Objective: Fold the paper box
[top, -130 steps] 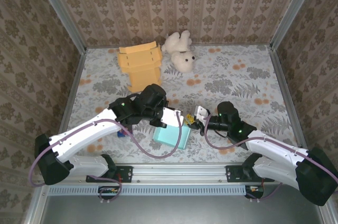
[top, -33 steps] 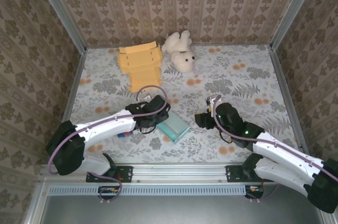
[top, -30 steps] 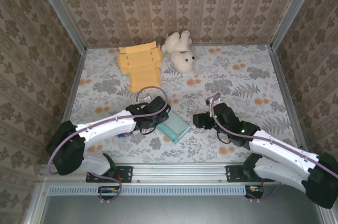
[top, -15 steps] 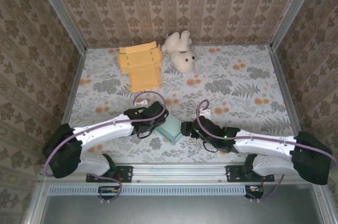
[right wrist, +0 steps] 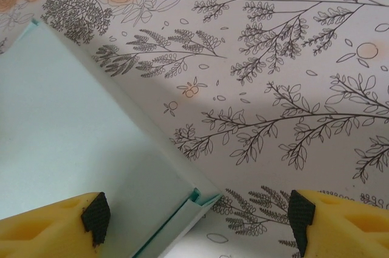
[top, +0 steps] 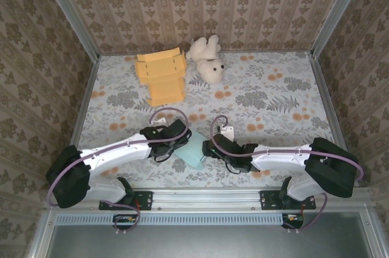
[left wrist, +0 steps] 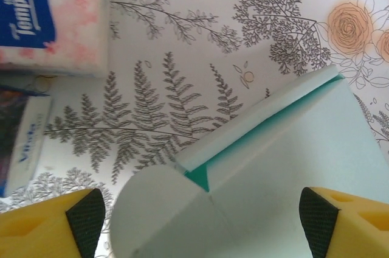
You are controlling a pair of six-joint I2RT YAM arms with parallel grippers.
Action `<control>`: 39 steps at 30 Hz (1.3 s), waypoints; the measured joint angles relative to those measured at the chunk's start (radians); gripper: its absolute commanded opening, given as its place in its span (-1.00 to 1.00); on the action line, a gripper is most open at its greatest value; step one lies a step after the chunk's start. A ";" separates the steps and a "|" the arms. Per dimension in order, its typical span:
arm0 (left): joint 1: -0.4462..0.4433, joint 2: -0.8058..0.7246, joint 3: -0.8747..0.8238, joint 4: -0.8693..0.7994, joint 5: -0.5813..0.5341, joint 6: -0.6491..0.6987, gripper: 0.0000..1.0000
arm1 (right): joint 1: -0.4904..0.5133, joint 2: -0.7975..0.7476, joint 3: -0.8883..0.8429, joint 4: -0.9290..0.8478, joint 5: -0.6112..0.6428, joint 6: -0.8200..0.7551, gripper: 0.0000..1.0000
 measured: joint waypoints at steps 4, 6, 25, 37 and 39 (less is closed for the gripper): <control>0.000 -0.041 -0.003 -0.019 -0.007 0.000 0.74 | -0.001 0.010 0.021 -0.010 0.019 -0.017 0.59; 0.000 -0.050 -0.018 -0.009 -0.008 0.000 0.72 | -0.003 0.015 0.030 -0.019 0.031 -0.028 0.59; -0.019 0.052 -0.100 0.154 0.009 -0.028 0.62 | -0.139 0.090 0.051 0.068 -0.068 -0.163 0.53; -0.026 0.066 -0.100 0.188 -0.008 -0.060 0.64 | -0.111 0.053 0.022 0.105 -0.181 -0.154 0.41; -0.026 0.058 -0.100 0.173 -0.014 -0.060 0.69 | -0.111 0.055 0.016 0.109 -0.181 -0.153 0.39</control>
